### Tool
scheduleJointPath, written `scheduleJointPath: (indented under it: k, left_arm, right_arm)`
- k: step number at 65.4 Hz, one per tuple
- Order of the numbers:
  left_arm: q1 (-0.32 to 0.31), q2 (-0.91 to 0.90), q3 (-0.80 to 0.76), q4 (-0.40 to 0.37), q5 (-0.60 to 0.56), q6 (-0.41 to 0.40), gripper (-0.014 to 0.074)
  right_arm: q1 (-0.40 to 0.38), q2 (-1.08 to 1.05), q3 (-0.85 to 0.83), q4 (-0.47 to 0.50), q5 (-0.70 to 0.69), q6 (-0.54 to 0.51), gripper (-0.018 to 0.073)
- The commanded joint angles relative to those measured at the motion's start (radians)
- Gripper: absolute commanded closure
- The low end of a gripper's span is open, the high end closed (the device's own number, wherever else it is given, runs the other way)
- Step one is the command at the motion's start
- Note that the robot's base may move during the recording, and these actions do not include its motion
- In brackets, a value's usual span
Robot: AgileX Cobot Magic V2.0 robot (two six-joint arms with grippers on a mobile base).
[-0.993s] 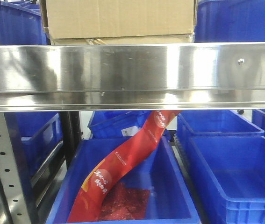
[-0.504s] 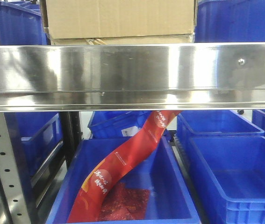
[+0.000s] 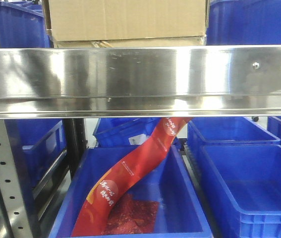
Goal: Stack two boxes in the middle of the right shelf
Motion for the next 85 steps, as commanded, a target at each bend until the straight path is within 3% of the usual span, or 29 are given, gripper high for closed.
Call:
scheduleJointPath:
  k: [1,20,35,47,66,85]
  left_arm:
    - [0.004,-0.005,-0.002,-0.005,-0.015,0.000,0.0707]
    - [0.006,-0.008,0.000,-0.001,-0.001,0.000,0.0707]
    - [0.152,-0.152,0.171,0.057,0.071,0.000,0.0707]
    - [0.211,-0.366,0.340,0.117,0.101,0.000,0.0707]
    - [0.214,-0.518,0.522,0.092,0.099,0.000,0.0707]
    - [0.214,-0.518,0.527,0.084,0.073,0.000,0.0707]
  right_arm:
    - [-0.004,-0.004,0.001,-0.010,-0.008,-0.008,0.0721]
    - [-0.004,-0.004,0.001,-0.010,-0.008,-0.008,0.0721]
    - [-0.004,-0.004,0.001,-0.010,-0.008,-0.008,0.0721]
    - [-0.004,-0.004,0.001,-0.010,-0.008,-0.008,0.0721]
    - [-0.004,-0.004,0.001,-0.010,-0.008,-0.008,0.0721]
    - [-0.004,-0.004,0.001,-0.010,-0.008,-0.008,0.0721]
